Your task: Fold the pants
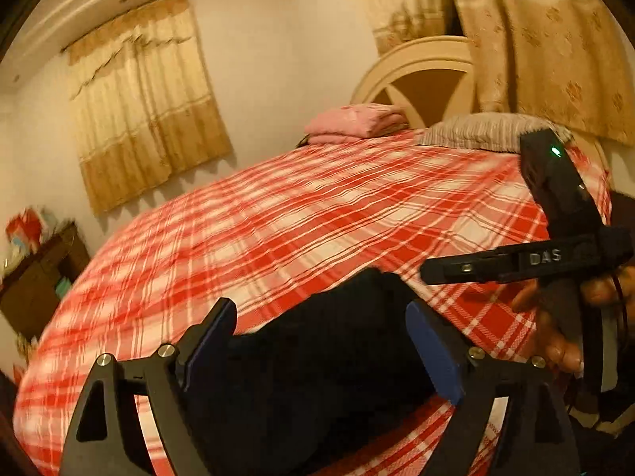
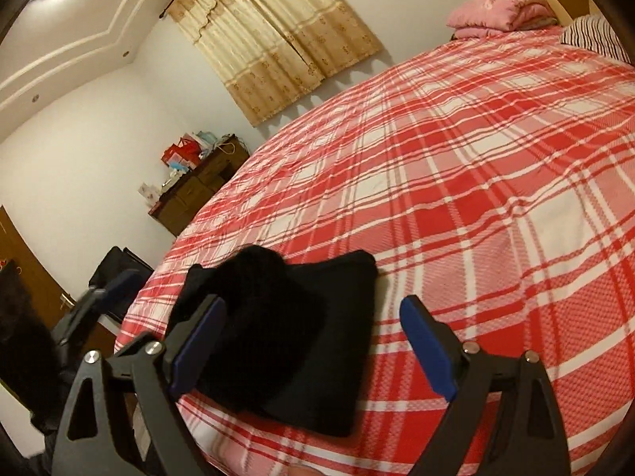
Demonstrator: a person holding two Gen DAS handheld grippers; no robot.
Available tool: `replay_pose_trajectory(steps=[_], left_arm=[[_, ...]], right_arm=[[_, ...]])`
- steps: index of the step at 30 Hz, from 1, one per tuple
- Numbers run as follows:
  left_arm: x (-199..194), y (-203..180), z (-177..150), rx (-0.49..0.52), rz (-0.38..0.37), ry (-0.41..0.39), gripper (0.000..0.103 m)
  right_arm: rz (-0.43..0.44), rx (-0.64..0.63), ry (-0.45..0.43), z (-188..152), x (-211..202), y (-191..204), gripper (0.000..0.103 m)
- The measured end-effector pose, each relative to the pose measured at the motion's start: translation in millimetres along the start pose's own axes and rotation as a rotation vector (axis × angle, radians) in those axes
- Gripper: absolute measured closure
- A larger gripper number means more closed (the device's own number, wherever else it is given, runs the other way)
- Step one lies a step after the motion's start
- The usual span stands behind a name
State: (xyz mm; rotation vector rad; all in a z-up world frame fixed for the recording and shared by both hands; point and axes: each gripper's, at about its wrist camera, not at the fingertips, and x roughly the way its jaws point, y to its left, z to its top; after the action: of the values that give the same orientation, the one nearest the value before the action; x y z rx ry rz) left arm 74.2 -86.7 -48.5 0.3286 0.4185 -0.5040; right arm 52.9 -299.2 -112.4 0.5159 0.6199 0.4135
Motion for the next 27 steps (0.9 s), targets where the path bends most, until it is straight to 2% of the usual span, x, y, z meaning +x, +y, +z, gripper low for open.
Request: replay_pose_trajectory(steps=[5,8,10,12,14,15,16,17,24,27], left_arm=[[5.7,45.4,-27.8,-0.125,0.105,0.084,0.015],[14.7,74.5,-55.3,-0.213,0.157,0.162,0.015],[20.0,89.7,-71.1,-0.279,0.163,0.198,0.015],[22.9,100.4,-82.3,-0.334,0.156,0.216,0.015],[26.5,104.3,-87.9,-0.359,0.148,0.221,0.015],[27.7,103.7,-89.0,-0.359,0.15,0.224,0.015],[28.8,103.2,-89.5,-0.353,0.153,0.228,0.015],[30.8,101.2,-88.9,-0.348,0.155,0.23,0.015],[29.0,97.3,-86.1,-0.346,0.15,0.229,0.015],[33.1,98.4,-87.1,-0.352,0.15,0.241,0.015]], right_arm=[[0.025,-0.003,0.036,-4.0,5.8,14.9,0.011],[-0.066,-0.068,0.071,-7.6,18.9,31.0,0.014],[-0.082,-0.062,0.118,-8.8,33.8,32.6,0.019],[-0.071,-0.059,0.167,-10.5,45.9,33.3,0.039],[-0.081,-0.109,0.195,-15.3,51.8,41.1,0.063],[-0.088,-0.145,0.199,-17.9,51.7,45.7,0.069],[-0.085,-0.158,0.204,-18.3,50.9,46.3,0.081],[-0.085,-0.162,0.201,-18.2,49.4,46.5,0.085],[-0.108,-0.153,0.152,-4.9,29.6,38.4,0.087],[-0.126,-0.129,0.175,-4.3,33.3,31.2,0.087]])
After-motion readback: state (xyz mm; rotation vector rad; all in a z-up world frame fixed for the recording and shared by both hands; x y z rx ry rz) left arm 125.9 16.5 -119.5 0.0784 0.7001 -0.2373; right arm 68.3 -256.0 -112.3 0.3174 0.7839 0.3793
